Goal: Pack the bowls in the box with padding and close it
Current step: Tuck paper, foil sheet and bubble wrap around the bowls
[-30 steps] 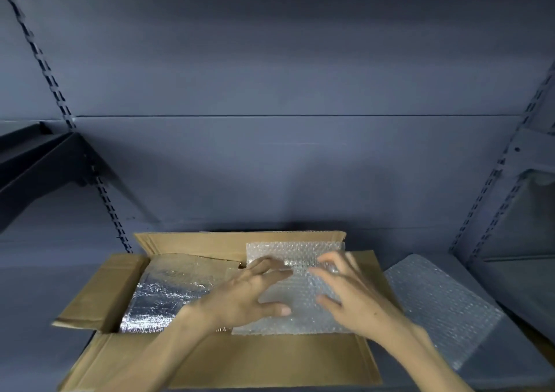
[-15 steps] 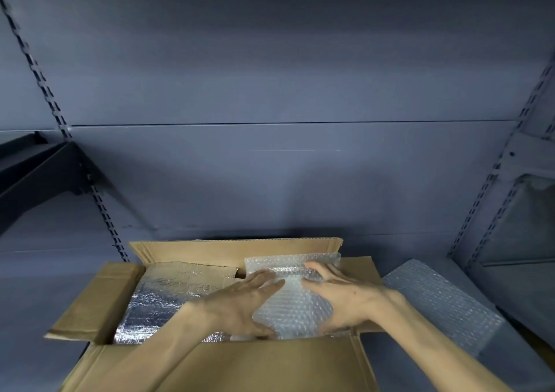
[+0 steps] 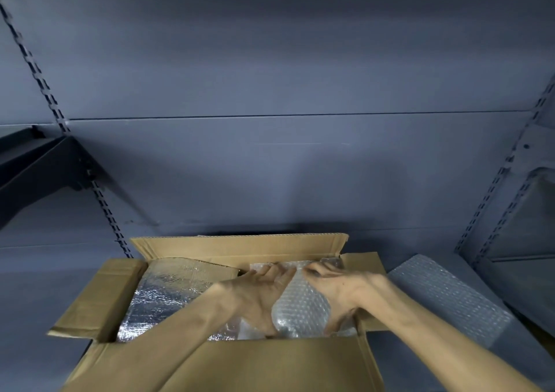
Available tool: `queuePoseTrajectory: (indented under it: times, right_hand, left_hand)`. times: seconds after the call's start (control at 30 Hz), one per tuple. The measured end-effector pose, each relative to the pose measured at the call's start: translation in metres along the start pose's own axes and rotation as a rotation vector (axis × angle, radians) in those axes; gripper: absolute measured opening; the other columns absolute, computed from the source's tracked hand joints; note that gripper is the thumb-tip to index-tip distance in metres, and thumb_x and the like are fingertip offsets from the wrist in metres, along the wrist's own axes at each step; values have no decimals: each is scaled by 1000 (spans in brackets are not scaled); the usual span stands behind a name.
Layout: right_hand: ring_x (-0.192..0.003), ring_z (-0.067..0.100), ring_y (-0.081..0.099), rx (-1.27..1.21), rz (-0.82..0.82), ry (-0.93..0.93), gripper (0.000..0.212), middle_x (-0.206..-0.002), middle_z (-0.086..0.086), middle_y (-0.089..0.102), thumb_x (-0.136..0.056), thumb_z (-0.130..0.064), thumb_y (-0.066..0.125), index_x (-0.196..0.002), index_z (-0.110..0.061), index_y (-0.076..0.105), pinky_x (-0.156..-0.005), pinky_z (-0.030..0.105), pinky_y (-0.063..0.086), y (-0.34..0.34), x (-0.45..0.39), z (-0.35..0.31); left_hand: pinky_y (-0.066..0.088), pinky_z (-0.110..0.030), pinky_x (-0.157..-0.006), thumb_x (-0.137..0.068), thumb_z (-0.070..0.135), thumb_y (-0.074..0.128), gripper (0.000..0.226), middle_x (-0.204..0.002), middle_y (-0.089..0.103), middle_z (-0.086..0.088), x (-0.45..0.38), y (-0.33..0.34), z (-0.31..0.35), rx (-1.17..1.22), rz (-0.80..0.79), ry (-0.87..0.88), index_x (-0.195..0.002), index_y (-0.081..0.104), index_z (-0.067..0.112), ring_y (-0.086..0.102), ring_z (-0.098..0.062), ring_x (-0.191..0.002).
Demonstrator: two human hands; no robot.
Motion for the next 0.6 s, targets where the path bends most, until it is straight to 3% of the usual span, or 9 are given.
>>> queuePoseTrajectory:
  times: [0.2,0.3,0.5,0.6]
  right_hand:
    - [-158,27,-8,21,-8,-13,143,-171,6,-14,-71,-47,89,-160,-12,-18,-129,42,8,3,-7,-1]
    - [-158,20,-5,-64,-76,-25,141,-170,-3,-17,-72,-46,89,-161,-20,-18,-129,41,8,-3,2,7]
    - [-158,21,-2,-18,-208,5,135,-169,-10,-14,-73,-57,84,-159,-33,-18,-128,44,8,-21,6,7]
    - [-158,21,-4,-17,-248,5,136,-169,-10,-16,-73,-56,85,-158,-35,-20,-128,46,8,-28,9,6]
  left_hand:
    - [1,-53,-126,-77,67,71,131,-166,-5,-8,-8,8,2,-44,36,-10,-157,-23,24,-7,-32,-154]
    - [-2,-45,-125,-77,69,70,129,-167,-5,-2,-8,12,-5,3,63,26,-157,-22,27,-8,-26,-155]
    - [-10,-22,-116,-72,64,76,124,-162,-12,29,3,14,-36,236,9,94,-156,-13,44,-15,1,-149]
    - [-8,-36,-121,-68,62,76,129,-166,-19,19,2,16,-43,174,-78,28,-156,-16,41,-20,-9,-151]
Point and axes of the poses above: each hand's wrist, its own x-axis away from the middle knuckle, its own y-axis out of the palm, z = x × y, the point moved 2 cm from there along -x, towards the middle knuckle
